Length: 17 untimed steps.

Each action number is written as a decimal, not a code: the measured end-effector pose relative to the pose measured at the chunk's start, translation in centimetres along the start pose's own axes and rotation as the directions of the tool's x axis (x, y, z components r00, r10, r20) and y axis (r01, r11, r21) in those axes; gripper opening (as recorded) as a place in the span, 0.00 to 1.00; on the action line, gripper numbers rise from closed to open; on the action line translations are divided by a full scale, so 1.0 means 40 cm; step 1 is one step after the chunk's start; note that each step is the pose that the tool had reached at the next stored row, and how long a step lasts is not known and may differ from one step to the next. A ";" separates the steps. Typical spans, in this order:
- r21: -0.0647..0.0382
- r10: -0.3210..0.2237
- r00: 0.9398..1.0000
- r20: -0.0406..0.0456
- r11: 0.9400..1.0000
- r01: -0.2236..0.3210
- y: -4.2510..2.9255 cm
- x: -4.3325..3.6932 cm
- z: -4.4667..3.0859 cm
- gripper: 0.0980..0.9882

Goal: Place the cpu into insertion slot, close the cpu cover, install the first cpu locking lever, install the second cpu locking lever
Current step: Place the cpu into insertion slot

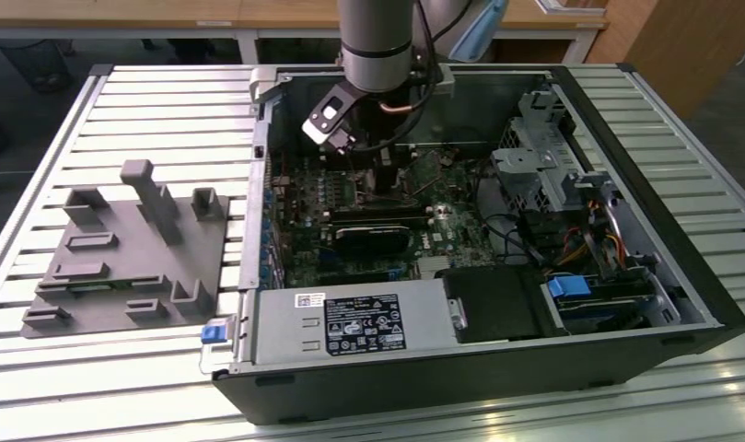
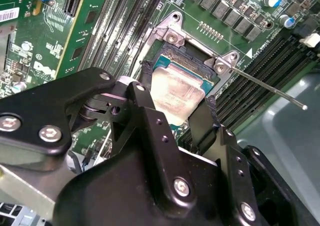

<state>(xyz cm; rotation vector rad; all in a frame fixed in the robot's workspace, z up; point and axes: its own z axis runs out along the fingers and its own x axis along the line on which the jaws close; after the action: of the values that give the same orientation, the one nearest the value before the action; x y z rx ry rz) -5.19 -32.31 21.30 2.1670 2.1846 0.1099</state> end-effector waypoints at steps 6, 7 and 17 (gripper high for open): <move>0.001 0.001 1.000 0.000 1.000 -0.001 0.000 0.000 0.007 0.50; 0.001 0.002 1.000 0.000 1.000 -0.002 0.000 0.000 0.009 0.50; 0.012 0.006 1.000 0.000 1.000 -0.006 0.002 0.001 0.029 0.50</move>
<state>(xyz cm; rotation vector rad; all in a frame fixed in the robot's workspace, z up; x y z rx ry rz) -4.99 -32.28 20.17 2.1797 2.1847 0.0966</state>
